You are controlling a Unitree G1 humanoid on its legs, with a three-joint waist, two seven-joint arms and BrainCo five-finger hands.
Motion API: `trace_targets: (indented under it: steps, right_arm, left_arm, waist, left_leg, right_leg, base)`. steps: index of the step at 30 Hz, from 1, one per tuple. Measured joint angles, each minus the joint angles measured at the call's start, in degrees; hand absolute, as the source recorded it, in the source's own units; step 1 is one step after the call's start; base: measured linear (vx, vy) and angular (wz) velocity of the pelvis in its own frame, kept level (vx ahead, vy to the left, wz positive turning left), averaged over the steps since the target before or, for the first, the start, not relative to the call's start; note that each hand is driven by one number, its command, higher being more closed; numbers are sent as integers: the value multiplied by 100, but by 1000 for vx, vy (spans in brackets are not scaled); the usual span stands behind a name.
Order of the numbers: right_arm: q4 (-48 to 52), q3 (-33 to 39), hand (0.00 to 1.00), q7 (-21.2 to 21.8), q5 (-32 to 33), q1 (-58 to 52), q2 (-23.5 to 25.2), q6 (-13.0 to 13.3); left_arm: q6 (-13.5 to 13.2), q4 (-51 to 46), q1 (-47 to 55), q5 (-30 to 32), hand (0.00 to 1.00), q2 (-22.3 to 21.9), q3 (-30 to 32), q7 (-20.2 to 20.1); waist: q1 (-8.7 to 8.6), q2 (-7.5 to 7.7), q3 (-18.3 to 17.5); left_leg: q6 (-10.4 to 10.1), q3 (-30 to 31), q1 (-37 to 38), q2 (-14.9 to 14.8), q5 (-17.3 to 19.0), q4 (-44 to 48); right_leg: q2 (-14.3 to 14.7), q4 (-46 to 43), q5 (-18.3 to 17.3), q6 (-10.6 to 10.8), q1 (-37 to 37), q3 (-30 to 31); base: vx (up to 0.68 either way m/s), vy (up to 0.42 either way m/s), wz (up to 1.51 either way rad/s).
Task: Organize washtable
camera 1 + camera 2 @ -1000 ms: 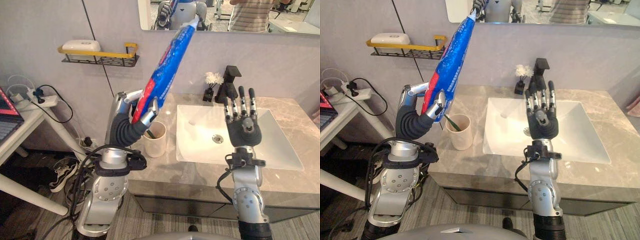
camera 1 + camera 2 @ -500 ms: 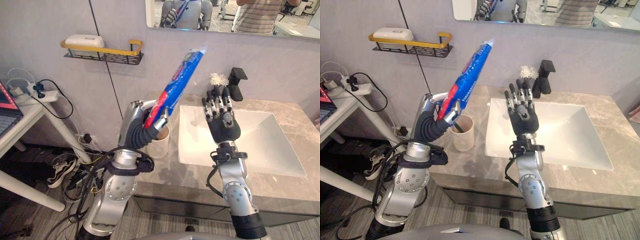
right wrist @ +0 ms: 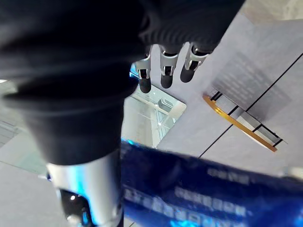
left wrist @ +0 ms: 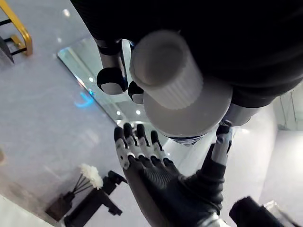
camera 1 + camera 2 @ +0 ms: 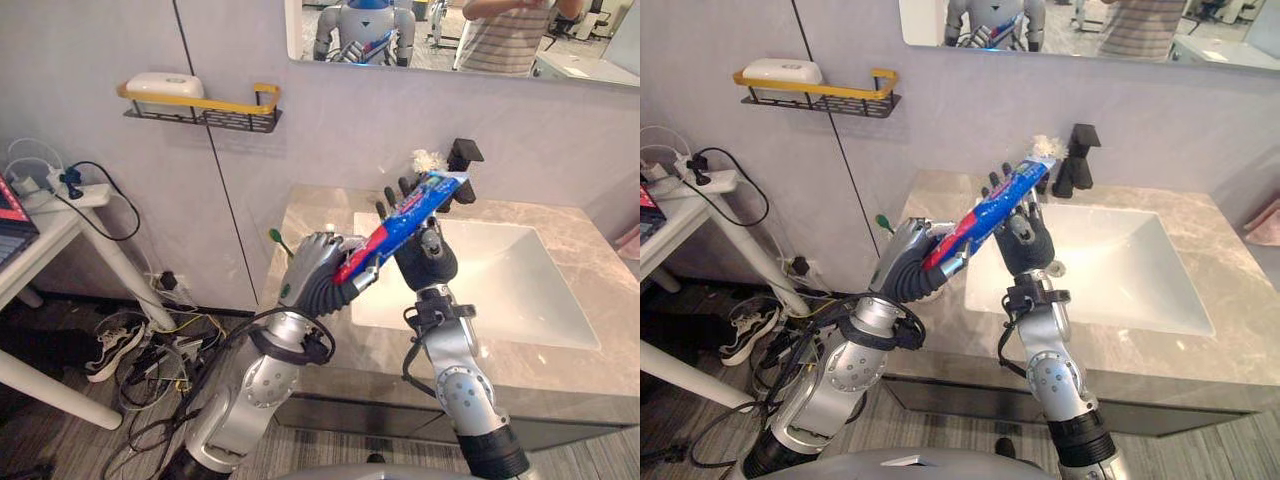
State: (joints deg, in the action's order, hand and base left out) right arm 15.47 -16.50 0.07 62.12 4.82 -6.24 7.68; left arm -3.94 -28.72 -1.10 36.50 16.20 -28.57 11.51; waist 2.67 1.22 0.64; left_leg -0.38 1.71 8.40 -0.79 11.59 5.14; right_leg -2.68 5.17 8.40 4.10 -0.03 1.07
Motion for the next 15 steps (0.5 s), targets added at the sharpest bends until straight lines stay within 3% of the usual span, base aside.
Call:
trace_targets:
  steps: [12, 13, 15]
  right_arm:
    - [-200, -397, 0, 13, 208, 69, -193, -81]
    - [-199, -415, 100, 23, 208, 69, -220, -81]
    - [-199, -417, 100, 49, 210, 69, -224, -80]
  left_arm:
    - [26, 613, -371, 117, 100, -2, -288, -14]
    - [31, 613, -371, 130, 100, -2, -293, -15]
    - [31, 614, -374, 186, 100, -2, -309, -16]
  waist:
    - [-39, -3, -4]
    - [-40, -5, -5]
    - [-44, -12, -10]
  left_leg:
    - [-1, -35, -8, 0, 1, 39]
    - [-1, -48, -8, 0, 1, 40]
    - [-1, -60, -10, 0, 1, 40]
  right_leg:
    - [4, 0, 3, -1, -13, 26]
    - [5, 0, 4, -2, -17, 38]
    - [7, 0, 8, -2, -23, 49]
  base:
    - [0, 0, 0]
    - [0, 2, -4]
    - [0, 1, -2]
